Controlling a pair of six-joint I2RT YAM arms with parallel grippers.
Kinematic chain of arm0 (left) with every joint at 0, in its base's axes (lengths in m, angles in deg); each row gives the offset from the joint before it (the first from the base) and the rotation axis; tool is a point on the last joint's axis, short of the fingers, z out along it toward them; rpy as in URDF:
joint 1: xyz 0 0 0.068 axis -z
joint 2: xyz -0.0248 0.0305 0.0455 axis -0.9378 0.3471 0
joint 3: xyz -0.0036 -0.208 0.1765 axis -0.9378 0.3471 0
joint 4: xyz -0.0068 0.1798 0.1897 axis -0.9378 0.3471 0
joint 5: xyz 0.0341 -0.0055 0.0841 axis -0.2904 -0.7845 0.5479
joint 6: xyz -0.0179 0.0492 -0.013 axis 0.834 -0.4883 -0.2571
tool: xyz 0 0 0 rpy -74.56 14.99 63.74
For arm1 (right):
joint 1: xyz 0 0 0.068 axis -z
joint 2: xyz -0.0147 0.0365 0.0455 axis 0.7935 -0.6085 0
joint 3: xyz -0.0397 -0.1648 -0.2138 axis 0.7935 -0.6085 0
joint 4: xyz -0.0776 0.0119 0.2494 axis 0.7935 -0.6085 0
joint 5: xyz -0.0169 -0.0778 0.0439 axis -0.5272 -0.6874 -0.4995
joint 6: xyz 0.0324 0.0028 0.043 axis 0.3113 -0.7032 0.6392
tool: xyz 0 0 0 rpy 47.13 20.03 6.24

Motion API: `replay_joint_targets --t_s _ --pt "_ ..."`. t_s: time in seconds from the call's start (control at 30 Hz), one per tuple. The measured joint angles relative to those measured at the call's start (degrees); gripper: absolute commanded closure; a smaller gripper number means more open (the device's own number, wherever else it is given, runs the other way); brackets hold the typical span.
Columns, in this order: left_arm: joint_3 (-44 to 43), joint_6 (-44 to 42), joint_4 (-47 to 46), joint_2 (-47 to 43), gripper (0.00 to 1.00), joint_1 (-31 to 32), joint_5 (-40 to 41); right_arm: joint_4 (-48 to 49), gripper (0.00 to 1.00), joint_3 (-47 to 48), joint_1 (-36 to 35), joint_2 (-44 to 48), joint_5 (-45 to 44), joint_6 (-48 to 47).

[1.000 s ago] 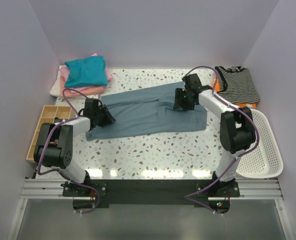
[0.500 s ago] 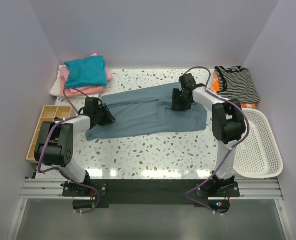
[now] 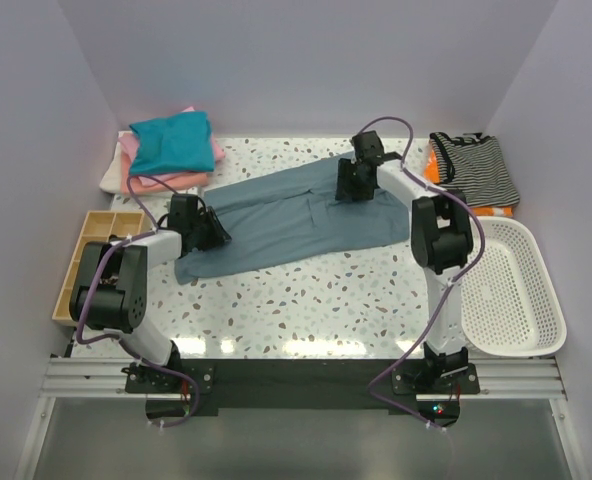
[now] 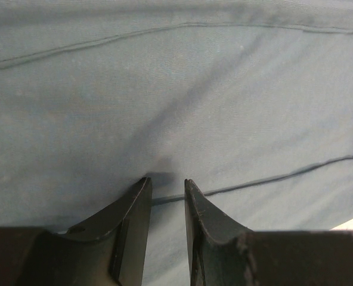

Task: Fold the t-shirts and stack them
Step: Fold the other side of the tshirt into a rectangle, then rotate the tshirt 100 degrees

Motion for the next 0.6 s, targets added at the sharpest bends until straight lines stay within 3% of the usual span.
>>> replay_joint_targets --t_s 0.6 --pt "-1.29 -1.53 0.76 -6.25 0.64 1.57 2.4 10.32 0.41 -5.97 2.73 6.36 0.02 -0.17"
